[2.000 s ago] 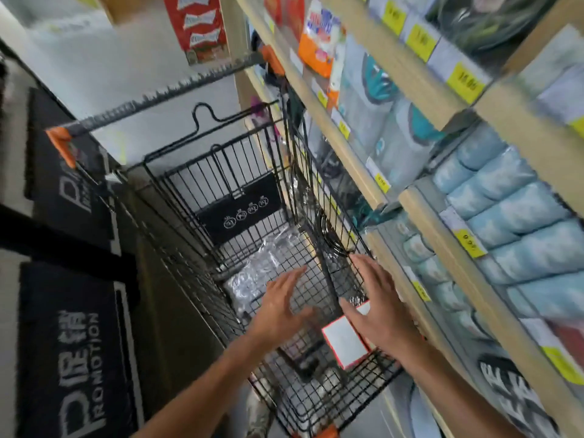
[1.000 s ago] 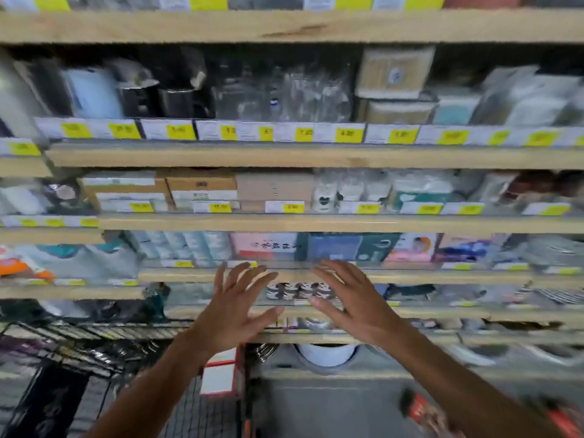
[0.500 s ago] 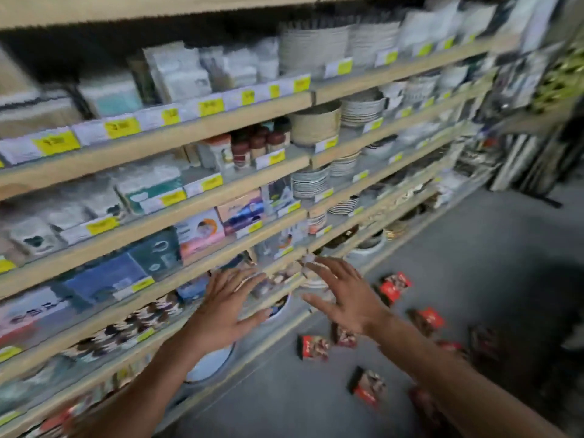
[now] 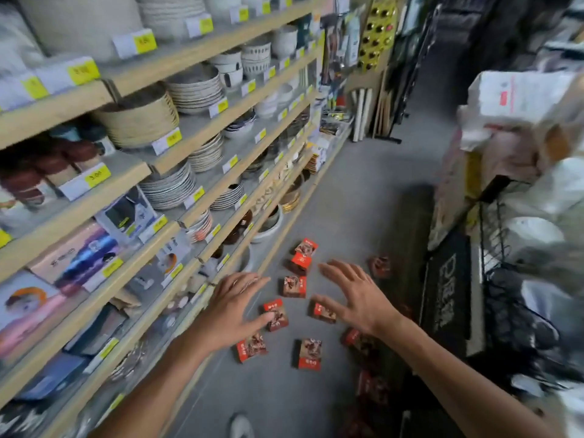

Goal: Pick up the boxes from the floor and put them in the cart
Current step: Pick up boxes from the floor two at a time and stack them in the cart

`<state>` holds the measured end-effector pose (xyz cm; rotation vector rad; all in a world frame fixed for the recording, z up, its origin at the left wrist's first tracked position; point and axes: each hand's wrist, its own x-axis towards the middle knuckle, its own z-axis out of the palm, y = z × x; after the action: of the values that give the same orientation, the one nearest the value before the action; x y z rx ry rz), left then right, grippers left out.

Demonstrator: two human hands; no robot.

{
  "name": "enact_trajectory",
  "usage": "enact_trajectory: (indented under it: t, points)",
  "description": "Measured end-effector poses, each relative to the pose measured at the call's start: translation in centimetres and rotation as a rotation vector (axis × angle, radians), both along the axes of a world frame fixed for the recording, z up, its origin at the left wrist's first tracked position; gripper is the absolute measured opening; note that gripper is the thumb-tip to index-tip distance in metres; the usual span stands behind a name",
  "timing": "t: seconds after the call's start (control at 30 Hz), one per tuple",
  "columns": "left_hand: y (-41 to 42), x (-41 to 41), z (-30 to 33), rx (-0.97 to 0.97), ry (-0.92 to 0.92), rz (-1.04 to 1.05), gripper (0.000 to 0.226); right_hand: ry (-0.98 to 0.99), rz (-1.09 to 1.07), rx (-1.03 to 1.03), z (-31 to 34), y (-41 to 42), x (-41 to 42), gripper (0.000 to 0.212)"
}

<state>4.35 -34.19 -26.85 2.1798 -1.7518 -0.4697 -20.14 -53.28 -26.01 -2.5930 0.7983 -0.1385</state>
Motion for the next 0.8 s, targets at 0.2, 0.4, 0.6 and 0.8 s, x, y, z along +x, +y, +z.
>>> enact_trajectory:
  t: [0.2,0.4,0.6,0.8]
  points:
    - [-6.3,2.3,-2.7,0.014,0.103,-0.149,0.079,0.041,-0.159,0.023,-1.7,-2.3,-0.7,0.079]
    - [-11.2,5.5,-6.3,0.064,0.202,-0.257,0.081,0.092,-0.323,0.137,-3.4,-3.1,1.1,0.086]
    - [-15.4,7.8,-12.1,0.095,0.232,-0.322,0.076,0.177,-0.421,0.258,-8.1,-4.4,2.7,0.079]
    - [-18.2,8.6,-20.1,0.165,0.262,-0.282,0.072,0.26,-0.446,0.386,-15.9,-7.9,3.6,0.087]
